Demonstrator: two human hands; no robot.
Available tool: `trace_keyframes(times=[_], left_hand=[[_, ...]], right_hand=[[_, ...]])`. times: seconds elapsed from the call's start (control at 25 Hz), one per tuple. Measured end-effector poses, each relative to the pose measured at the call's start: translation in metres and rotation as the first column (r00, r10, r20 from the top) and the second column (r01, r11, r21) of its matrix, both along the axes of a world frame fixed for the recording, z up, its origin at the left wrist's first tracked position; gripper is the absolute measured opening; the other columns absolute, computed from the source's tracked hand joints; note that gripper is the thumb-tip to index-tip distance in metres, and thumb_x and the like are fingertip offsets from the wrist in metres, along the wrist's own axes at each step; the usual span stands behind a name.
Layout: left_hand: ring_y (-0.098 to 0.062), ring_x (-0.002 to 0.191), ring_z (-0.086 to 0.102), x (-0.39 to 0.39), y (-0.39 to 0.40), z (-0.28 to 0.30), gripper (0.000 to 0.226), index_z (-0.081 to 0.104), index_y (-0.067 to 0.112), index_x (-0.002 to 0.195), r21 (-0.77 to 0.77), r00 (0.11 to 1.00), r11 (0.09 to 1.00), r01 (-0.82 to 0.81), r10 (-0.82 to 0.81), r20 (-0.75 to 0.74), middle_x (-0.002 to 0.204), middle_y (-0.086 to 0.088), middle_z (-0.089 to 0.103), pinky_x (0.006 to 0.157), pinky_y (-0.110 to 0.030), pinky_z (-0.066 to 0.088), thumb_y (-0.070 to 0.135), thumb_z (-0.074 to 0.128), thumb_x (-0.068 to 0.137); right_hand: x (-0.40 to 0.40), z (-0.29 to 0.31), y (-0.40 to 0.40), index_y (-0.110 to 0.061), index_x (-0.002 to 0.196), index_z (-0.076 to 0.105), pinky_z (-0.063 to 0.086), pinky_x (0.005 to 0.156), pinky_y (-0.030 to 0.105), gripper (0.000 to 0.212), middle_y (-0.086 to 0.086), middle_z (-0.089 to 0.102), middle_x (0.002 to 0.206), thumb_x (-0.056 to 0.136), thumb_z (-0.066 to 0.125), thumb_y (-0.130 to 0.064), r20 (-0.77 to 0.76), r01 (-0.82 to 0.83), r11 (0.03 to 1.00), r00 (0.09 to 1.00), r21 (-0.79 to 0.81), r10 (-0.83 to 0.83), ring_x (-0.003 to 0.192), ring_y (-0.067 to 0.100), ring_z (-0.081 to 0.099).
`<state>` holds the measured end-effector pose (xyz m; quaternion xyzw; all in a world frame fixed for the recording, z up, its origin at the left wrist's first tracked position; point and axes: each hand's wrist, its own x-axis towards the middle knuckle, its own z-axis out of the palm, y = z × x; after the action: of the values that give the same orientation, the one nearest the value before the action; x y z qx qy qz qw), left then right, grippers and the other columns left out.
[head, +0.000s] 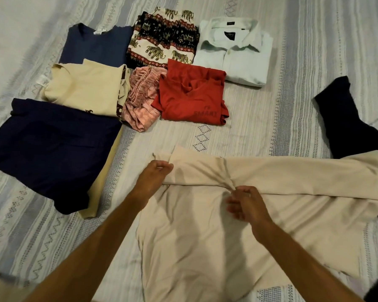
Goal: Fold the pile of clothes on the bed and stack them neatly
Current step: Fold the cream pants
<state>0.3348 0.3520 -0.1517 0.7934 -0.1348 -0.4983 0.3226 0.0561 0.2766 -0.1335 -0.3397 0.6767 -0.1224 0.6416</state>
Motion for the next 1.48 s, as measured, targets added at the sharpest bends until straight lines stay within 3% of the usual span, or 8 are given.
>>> trace_keyframes(times=[0.2,0.36,0.6,0.88,1.08,1.16,1.28,1.48], left_hand=[[-0.003,0.090,0.066,-0.026,0.019,0.012,0.032,0.072,0.027,0.097,-0.024,0.972,0.994,0.105,-0.097,0.216,0.093,0.011,0.073,0.075,-0.018,0.046,0.058,0.070,0.091],[0.003,0.073,0.064,-0.026,0.029,0.016,0.029,0.073,0.023,0.091,-0.132,0.960,0.990,0.050,-0.011,0.280,0.085,0.004,0.074,0.070,-0.015,0.048,0.051,0.066,0.097],[-0.007,0.081,0.074,-0.003,0.051,0.007,0.025,0.075,0.019,0.094,-0.084,0.949,0.965,0.250,-0.227,0.220,0.087,0.004,0.078,0.082,-0.027,0.054,0.043,0.068,0.098],[-0.007,0.080,0.071,-0.014,0.049,0.008,0.022,0.073,0.024,0.093,-0.029,0.931,0.975,0.221,-0.202,0.303,0.082,0.013,0.075,0.072,-0.016,0.050,0.046,0.072,0.094],[-0.025,0.099,0.064,0.002,0.039,0.001,0.036,0.059,0.021,0.127,-0.118,0.706,0.907,0.405,-0.229,0.670,0.117,-0.002,0.067,0.085,-0.043,0.052,0.012,0.071,0.095],[-0.036,0.117,0.054,0.026,0.022,-0.008,0.063,0.051,0.028,0.141,0.080,0.503,0.815,0.573,-0.427,0.752,0.136,-0.004,0.057,0.092,-0.054,0.047,0.016,0.079,0.086],[-0.037,0.119,0.051,0.039,0.001,-0.011,0.061,0.054,0.039,0.140,0.249,0.385,0.712,0.657,-0.600,0.701,0.140,-0.002,0.056,0.090,-0.056,0.045,0.034,0.082,0.086],[-0.020,0.092,0.063,0.044,-0.014,0.004,0.018,0.068,0.042,0.097,0.047,0.622,0.845,0.533,-0.428,0.655,0.095,0.007,0.071,0.075,-0.029,0.046,0.028,0.079,0.092]], right_hand=[[-0.006,-0.001,0.007,-0.032,0.113,0.068,0.051,0.056,0.033,0.020,0.015,0.076,0.085,0.094,0.075,-0.027,0.095,-0.084,0.983,0.990,-0.161,0.100,0.060,0.020,0.061],[0.012,-0.009,0.005,-0.015,0.100,0.065,0.041,0.046,0.026,0.010,0.014,0.073,0.074,0.097,0.072,-0.023,0.159,-0.111,0.991,0.980,-0.081,0.123,0.050,0.019,0.056],[-0.022,-0.027,0.006,-0.016,0.091,0.070,0.051,0.054,0.030,0.010,0.006,0.068,0.064,0.088,0.075,-0.008,-0.104,-0.355,0.914,0.935,-0.196,0.340,0.049,0.021,0.064],[-0.013,-0.013,0.005,-0.012,0.096,0.066,0.049,0.045,0.031,0.018,0.012,0.072,0.072,0.091,0.075,-0.027,-0.009,-0.263,0.959,0.965,-0.105,0.263,0.052,0.030,0.065],[-0.047,-0.007,-0.023,-0.023,0.097,0.059,0.053,0.060,0.036,0.007,-0.002,0.069,0.066,0.098,0.063,-0.028,-0.342,-0.300,0.755,0.934,-0.583,0.107,0.057,0.015,0.064],[-0.089,-0.002,-0.059,-0.016,0.103,0.054,0.053,0.072,0.037,0.017,0.003,0.070,0.075,0.095,0.068,-0.022,-0.432,-0.194,0.788,0.896,-0.584,-0.100,0.069,0.019,0.064],[-0.167,0.001,-0.101,-0.008,0.104,0.058,0.061,0.087,0.048,0.029,0.017,0.071,0.104,0.089,0.076,-0.025,-0.243,0.382,0.911,0.879,-0.153,-0.410,0.091,0.031,0.070],[-0.195,-0.007,-0.097,-0.008,0.106,0.068,0.064,0.073,0.043,0.024,0.018,0.071,0.100,0.089,0.078,-0.020,-0.125,0.541,0.841,0.835,0.009,-0.536,0.082,0.031,0.072]])
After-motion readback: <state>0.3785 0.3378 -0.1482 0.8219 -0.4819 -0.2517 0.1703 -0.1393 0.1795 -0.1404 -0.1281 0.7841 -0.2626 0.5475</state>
